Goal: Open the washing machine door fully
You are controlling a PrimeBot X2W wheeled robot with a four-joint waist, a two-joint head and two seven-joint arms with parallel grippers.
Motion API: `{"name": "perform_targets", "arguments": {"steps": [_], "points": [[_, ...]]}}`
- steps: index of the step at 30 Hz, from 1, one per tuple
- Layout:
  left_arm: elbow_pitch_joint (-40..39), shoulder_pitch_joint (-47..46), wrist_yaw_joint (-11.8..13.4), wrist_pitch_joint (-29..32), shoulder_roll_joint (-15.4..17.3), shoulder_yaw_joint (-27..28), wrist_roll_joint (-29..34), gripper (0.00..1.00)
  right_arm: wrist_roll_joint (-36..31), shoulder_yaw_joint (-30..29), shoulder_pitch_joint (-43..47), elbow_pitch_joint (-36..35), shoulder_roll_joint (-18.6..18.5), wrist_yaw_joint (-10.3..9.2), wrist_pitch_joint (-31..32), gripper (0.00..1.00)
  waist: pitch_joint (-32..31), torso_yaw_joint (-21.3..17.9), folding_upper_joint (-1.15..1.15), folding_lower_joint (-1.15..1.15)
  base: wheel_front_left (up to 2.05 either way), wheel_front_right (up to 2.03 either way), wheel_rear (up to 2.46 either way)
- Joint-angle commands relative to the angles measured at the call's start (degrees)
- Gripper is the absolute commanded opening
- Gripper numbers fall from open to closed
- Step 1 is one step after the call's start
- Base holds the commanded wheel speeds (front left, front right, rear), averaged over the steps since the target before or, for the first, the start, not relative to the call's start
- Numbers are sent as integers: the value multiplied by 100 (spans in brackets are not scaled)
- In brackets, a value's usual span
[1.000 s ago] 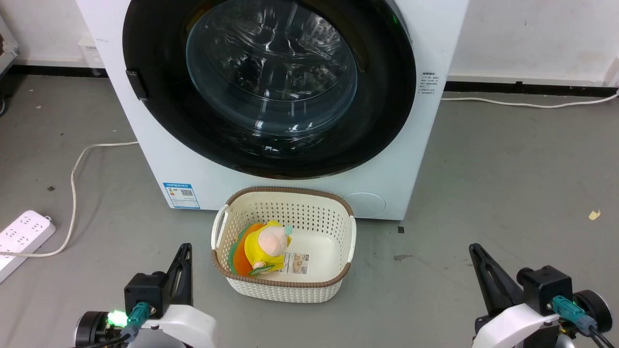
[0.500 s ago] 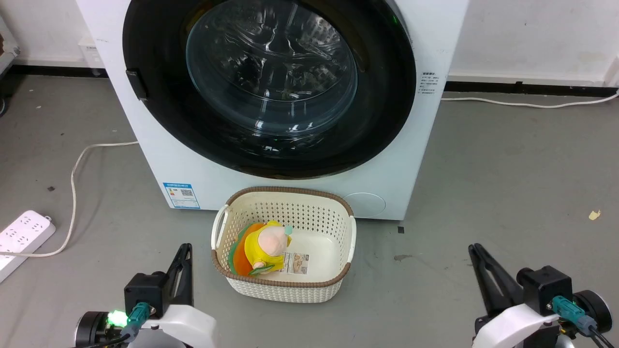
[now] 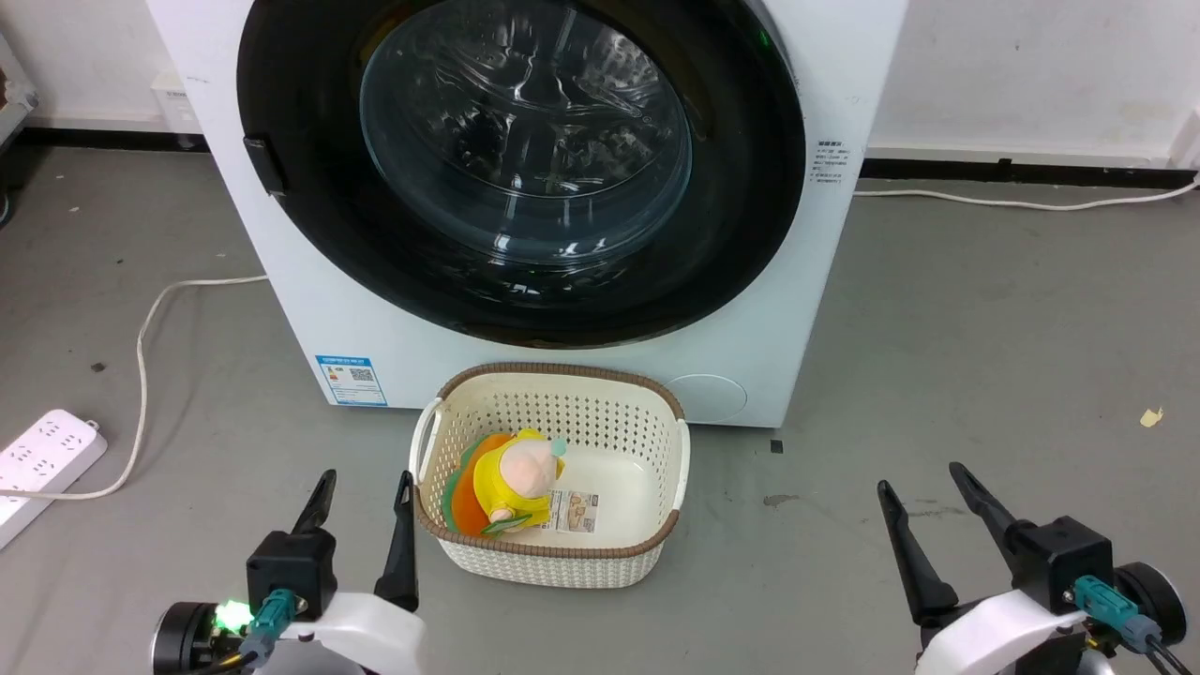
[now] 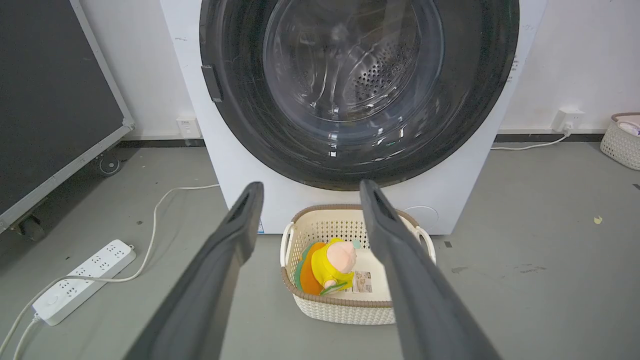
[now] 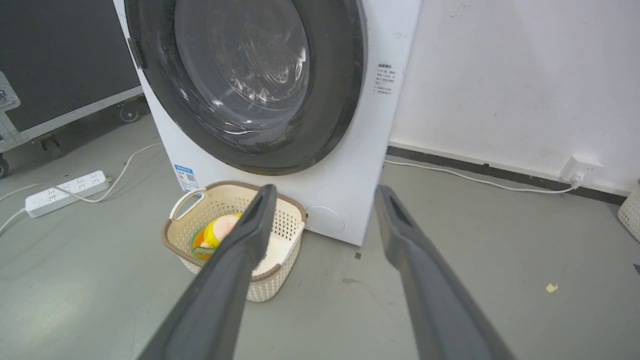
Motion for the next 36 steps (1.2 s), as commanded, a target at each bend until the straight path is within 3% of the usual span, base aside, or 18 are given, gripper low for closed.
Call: {"name": "perform_targets", "arguments": {"steps": [1, 18, 36], "points": [[-14, 11, 31, -78, 1, -12, -37, 100, 37, -27, -6, -18, 2, -2, -79, 100, 5, -1, 0, 0, 0, 0, 0], [-118, -145, 84, -269, 3, -140, -108, 100, 153, -67, -324, -35, -67, -2, -270, 100, 325, 73, 0, 0, 0, 0, 0], [-262, -557, 157, -485, 4, -336, -196, 100, 1042, -63, -1787, 190, -476, -3, -77, 100, 1071, 305, 0, 0, 0, 0, 0]]}}
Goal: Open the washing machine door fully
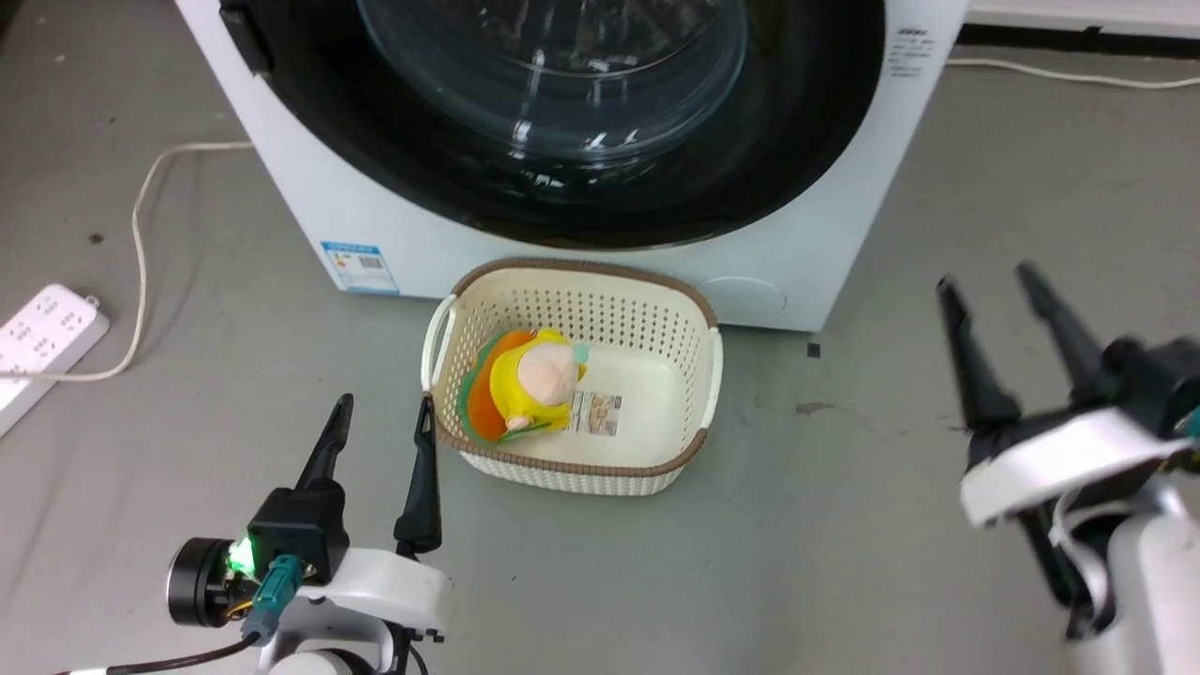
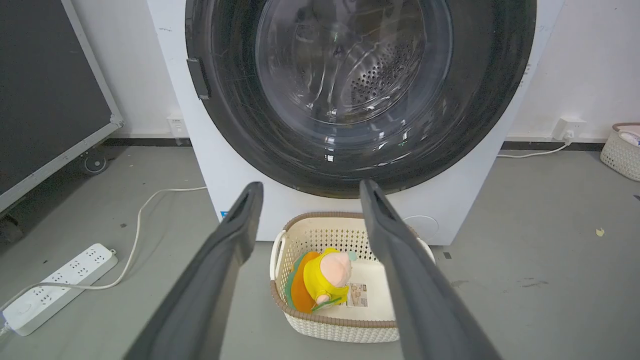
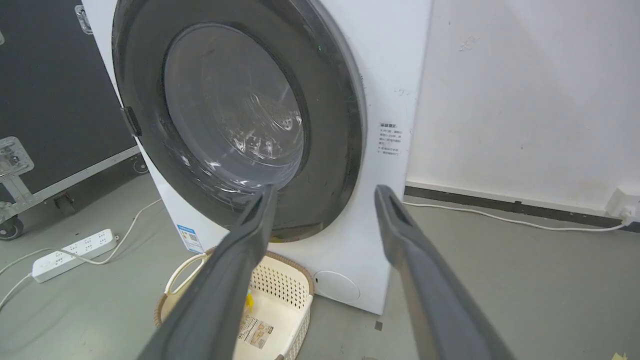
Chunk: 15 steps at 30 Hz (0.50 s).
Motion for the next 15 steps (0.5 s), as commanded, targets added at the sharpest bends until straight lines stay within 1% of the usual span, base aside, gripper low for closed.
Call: {"name": "perform_targets", "arguments": {"steps": [1, 2, 3, 4, 10, 15], "points": [[-39, -116, 56, -57, 4, -46, -48, 100, 74, -38, -233, 59, -96, -2, 16, 82, 73, 62, 0, -1, 0, 0, 0], [-44, -130, 69, -69, 4, -62, -66, 100, 102, -48, -318, 97, -123, -2, 25, 49, 101, 83, 0, -1, 0, 0, 0], [-51, -143, 78, -81, 4, -80, -78, 100, 147, -60, -405, 139, -137, -2, 35, 1, 128, 101, 0, -1, 0, 0, 0], [-57, -153, 85, -93, 5, -98, -85, 100, 203, -77, -492, 183, -143, -2, 49, 0, 154, 119, 0, -1, 0, 0, 0], [-79, -199, 120, -165, 5, -155, -109, 100, 580, -219, -1015, 419, -147, -2, 165, 0, 303, 209, 0, -1, 0, 0, 0], [-108, -266, 151, -225, 6, -213, -141, 100, 896, -383, -1499, 680, -55, -2, 348, 0, 446, 273, 0, -1, 0, 0, 0]]}}
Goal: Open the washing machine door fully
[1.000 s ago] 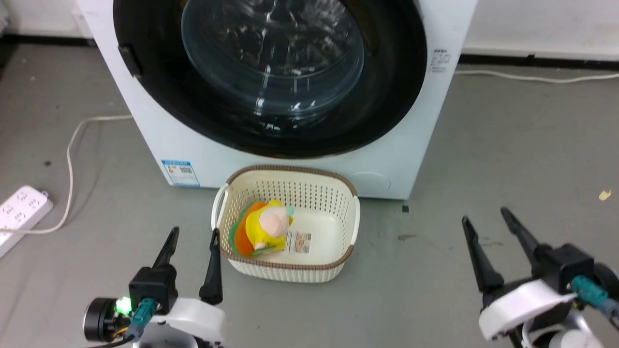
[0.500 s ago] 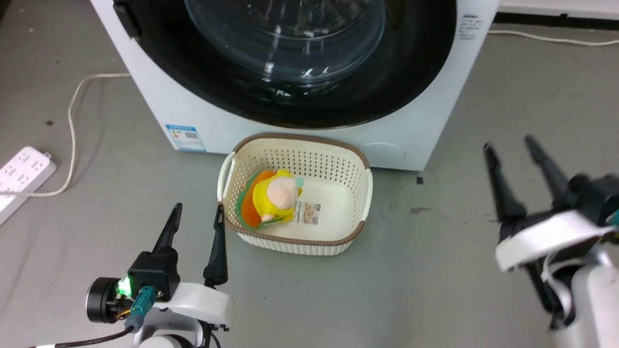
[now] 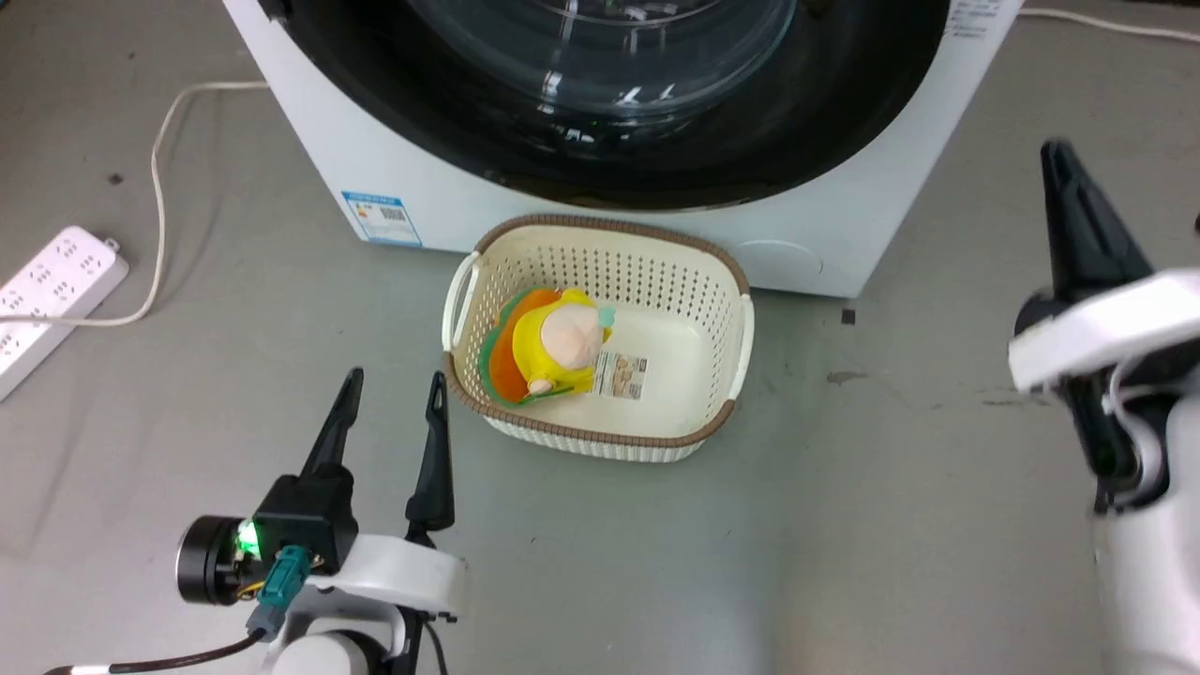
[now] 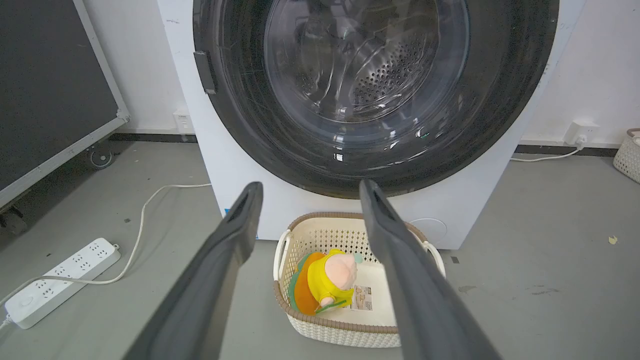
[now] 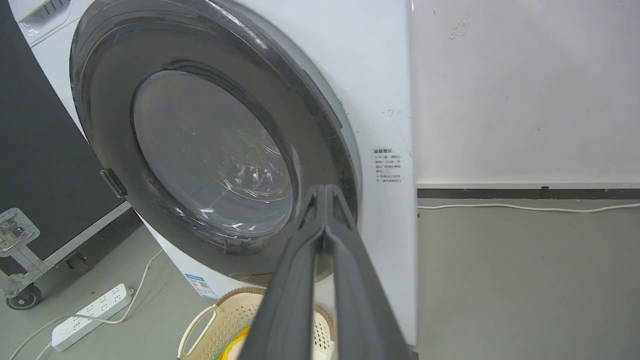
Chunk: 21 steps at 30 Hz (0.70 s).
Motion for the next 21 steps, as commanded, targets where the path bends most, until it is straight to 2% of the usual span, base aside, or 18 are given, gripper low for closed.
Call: {"name": "perform_targets", "arguments": {"steps": [1, 11, 12, 21], "points": [[-45, -100, 25, -52, 6, -36, -50, 100, 87, -28, -211, 53, 16, -2, 32, 0, 43, 24, 0, -1, 0, 0, 0], [-122, -252, 102, -172, 7, -178, -148, 100, 723, -387, -1148, 677, 49, -2, 658, 0, 361, 192, 0, -1, 0, 0, 0], [-126, -281, 113, -208, 7, -210, -163, 100, 939, -632, -1458, 913, 53, -3, 878, 0, 466, 241, 0, -1, 0, 0, 0], [-189, -461, 178, -315, 8, -326, -255, 100, 1403, -1181, -2507, 1642, 38, -3, 1533, 0, 818, 397, 0, -1, 0, 0, 0]]}}
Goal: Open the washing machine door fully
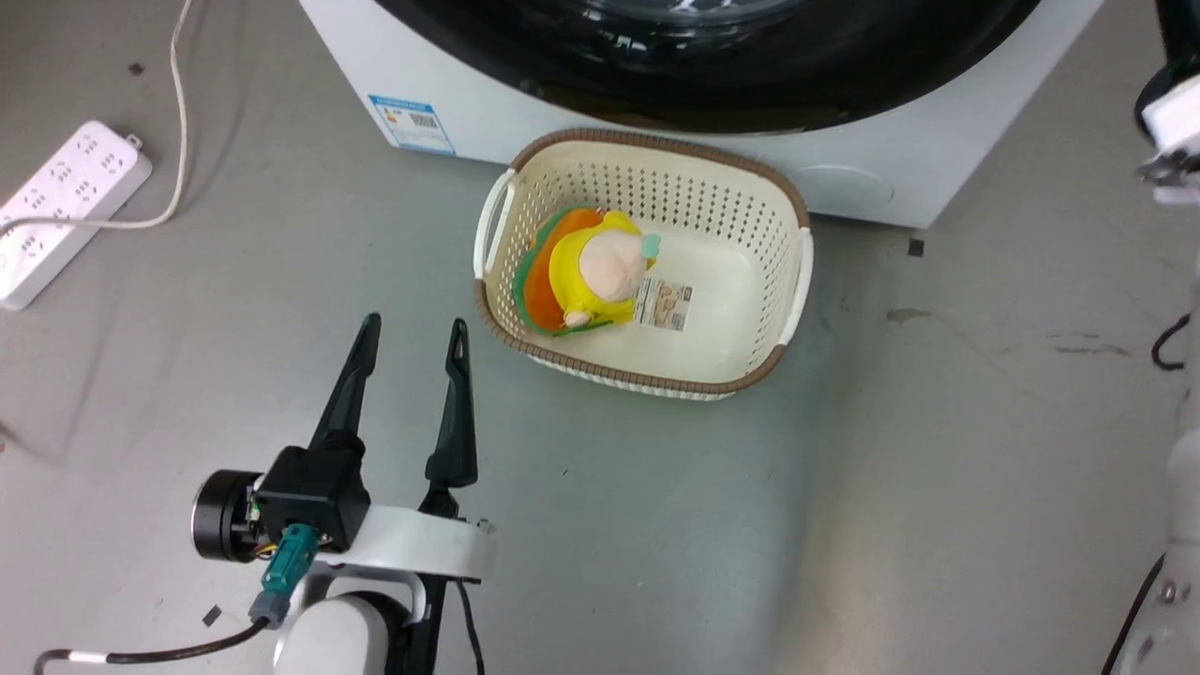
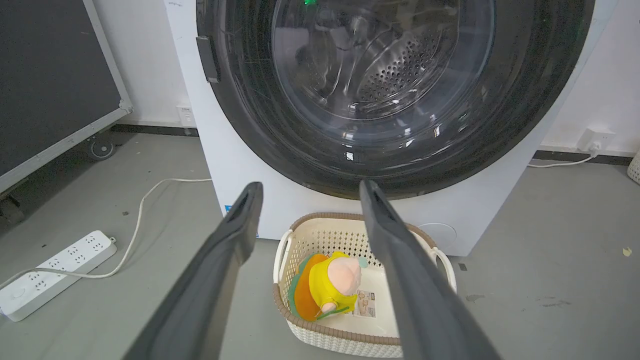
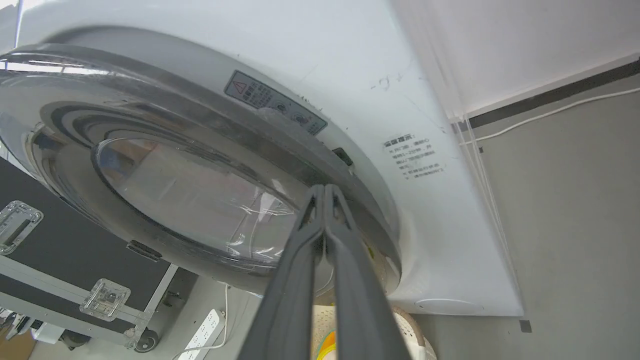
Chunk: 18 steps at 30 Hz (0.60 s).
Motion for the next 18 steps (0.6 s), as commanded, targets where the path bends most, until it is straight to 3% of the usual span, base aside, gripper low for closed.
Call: {"name": "perform_targets", "arguments": {"steps": [1, 18], "points": [[-48, -101, 29, -53, 7, -37, -29, 100, 116, -97, -267, 132, -33, -3, 79, 0, 71, 54, 0, -1, 0, 0, 0], [-127, -350, 181, -256, 8, -305, -186, 100, 318, -1246, -2299, 1898, -359, -3, 1317, 0, 628, 352, 0, -1, 0, 0, 0]]}}
